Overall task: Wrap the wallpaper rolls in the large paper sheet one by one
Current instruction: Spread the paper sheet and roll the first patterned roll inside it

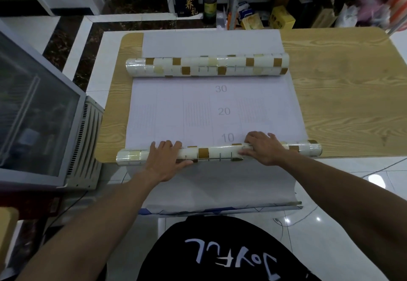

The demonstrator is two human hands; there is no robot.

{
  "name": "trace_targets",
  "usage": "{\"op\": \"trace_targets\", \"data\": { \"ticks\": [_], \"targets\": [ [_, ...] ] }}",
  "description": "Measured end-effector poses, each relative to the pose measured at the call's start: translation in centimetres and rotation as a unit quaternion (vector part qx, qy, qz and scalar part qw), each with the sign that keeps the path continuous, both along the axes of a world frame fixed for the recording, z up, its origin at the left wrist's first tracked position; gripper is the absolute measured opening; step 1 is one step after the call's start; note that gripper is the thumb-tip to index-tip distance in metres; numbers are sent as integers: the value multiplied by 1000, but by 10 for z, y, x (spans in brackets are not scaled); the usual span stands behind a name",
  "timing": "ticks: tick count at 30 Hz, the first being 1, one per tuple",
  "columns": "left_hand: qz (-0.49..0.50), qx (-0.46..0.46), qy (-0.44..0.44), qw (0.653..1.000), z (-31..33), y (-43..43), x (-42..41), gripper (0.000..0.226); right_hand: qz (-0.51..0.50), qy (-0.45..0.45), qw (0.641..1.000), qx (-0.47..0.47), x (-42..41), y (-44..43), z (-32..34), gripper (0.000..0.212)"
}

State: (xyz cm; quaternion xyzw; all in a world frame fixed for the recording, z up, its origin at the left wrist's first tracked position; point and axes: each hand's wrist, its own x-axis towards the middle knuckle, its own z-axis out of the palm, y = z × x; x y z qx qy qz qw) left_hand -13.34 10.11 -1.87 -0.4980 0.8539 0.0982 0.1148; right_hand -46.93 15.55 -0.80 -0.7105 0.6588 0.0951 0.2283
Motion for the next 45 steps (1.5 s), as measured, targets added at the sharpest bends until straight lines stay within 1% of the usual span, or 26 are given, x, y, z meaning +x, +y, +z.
{"op": "trace_targets", "data": {
  "ticks": [4, 7, 9, 11, 13, 17, 19, 21, 23, 25, 28, 30, 32, 35, 39, 42, 44, 45],
  "targets": [
    [-1, -25, 17, 1000, -1, -3, -3, 73, 21, 40, 999, 1, 0, -8, 0, 58],
    [0, -35, 4, 999, -1, -2, -4, 66, 14, 55, 998, -7, 0, -13, 1, 59],
    [7, -39, 4, 999, -2, -1, -5, 63, 0, 47, 999, -19, 3, -15, 1, 60],
    [19, -43, 6, 999, -2, 0, -7, 60, -19, 15, 999, -20, 5, -15, 3, 65],
    [24, -45, 10, 999, -1, -2, -8, 57, -6, 10, 1000, -10, 4, -14, 4, 70],
    [10, -46, 16, 999, -2, -3, -8, 69, -2, 5, 1000, -22, 2, -12, -2, 60],
    [18, -39, 38, 998, -5, -5, -7, 61, -7, -7, 1000, -30, 1, -11, -6, 58],
    [15, -37, 54, 998, -6, -7, -7, 62, -8, -17, 999, -31, 0, -9, -8, 58],
    [-1, -33, 39, 999, -4, -7, -6, 68, -7, -20, 999, -29, -2, -8, -9, 59],
    [-14, -30, 20, 999, -3, -8, -7, 70, -5, -16, 999, -33, -2, -8, -8, 60],
    [-3, -18, 34, 999, -1, -11, -9, 72, 0, -2, 999, -47, -1, -8, -5, 62],
    [11, -2, 50, 999, 0, -15, -8, 66, 10, 16, 999, -40, -3, -7, -3, 73],
    [3, 5, 42, 999, 2, -19, -7, 53, 9, 12, 999, -29, -4, -5, -3, 82],
    [-17, 1, 22, 1000, 4, -23, -8, 46, 12, -17, 999, -24, -3, -2, -1, 82],
    [-19, -23, 55, 998, 1, -29, -7, 49, 8, 1, 1000, -22, -5, -3, 1, 60],
    [-22, -32, 56, 998, 1, -26, -9, 60, 12, 10, 999, -42, -7, -5, -1, 60],
    [-12, -16, 81, 997, 1, -22, -9, 71, 22, 24, 998, -45, -8, -5, -1, 62],
    [-6, -6, 95, 995, 1, -21, -9, 72, 24, 29, 998, -41, -8, -4, -2, 66]
  ]
}}
